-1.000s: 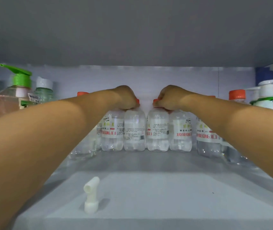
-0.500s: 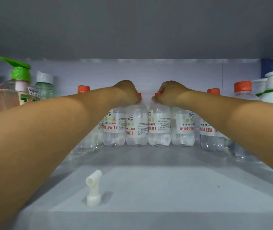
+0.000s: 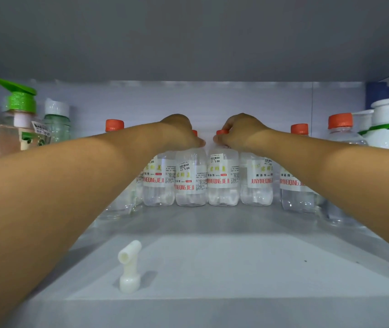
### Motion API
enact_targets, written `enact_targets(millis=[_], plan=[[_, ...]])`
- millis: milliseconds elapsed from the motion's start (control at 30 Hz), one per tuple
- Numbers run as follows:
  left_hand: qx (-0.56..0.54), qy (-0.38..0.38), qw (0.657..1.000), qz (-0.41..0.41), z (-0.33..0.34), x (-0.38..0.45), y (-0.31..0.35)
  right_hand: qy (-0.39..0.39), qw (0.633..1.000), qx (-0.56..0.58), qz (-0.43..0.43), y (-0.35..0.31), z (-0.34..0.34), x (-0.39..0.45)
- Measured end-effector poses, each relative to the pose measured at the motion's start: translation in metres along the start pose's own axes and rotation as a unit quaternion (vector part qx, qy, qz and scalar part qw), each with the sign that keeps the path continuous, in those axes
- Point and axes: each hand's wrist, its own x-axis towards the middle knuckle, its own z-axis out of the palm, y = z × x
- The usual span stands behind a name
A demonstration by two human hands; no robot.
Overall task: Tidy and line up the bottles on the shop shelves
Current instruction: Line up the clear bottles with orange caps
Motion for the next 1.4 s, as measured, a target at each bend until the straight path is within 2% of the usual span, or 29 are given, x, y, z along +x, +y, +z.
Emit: enact_targets(millis=[267,433,633,667,767,833,933,1033,1167,1400], plan=[[0.021,0.001,1.0,-0.01,0.003,-0.002,0.001,-0.007,1.0,0.015,-0.006,0.002,0.002,-0.001],[-0.004,0.031,0.999,-0.024,0.01,-0.001,0.003,-0.015,0.997,-0.067,-0.018,-0.002,0.001,-0.002],[0.005,0.03,1.0,-0.006,0.012,-0.005,0.001,0.071,0.988,-0.136,0.0,0.009,-0.044,0.003],[-0.003,0.033,0.999,-0.001,0.012,-0.005,0.0,0.049,0.985,-0.164,0.013,0.013,-0.048,0.0],[-0.033,0.07,0.997,0.023,0.014,-0.007,-0.002,-0.088,0.965,-0.237,0.066,0.022,-0.042,-0.004],[-0.038,0.092,0.993,0.058,0.016,-0.008,0.0,-0.105,0.964,-0.232,0.07,0.026,-0.038,-0.003],[-0.027,0.063,0.993,0.091,0.02,-0.009,0.005,-0.071,0.964,-0.248,0.057,0.029,-0.035,0.002],[0.003,0.033,0.996,0.084,0.024,-0.009,0.007,-0.021,0.972,-0.223,0.068,0.033,-0.026,0.007],[0.017,0.032,0.996,0.082,0.026,-0.009,0.008,0.012,0.975,-0.206,0.077,0.036,-0.021,0.011],[0.035,0.028,0.996,0.083,0.029,-0.008,0.007,0.001,0.974,-0.22,0.059,0.038,-0.023,0.01]])
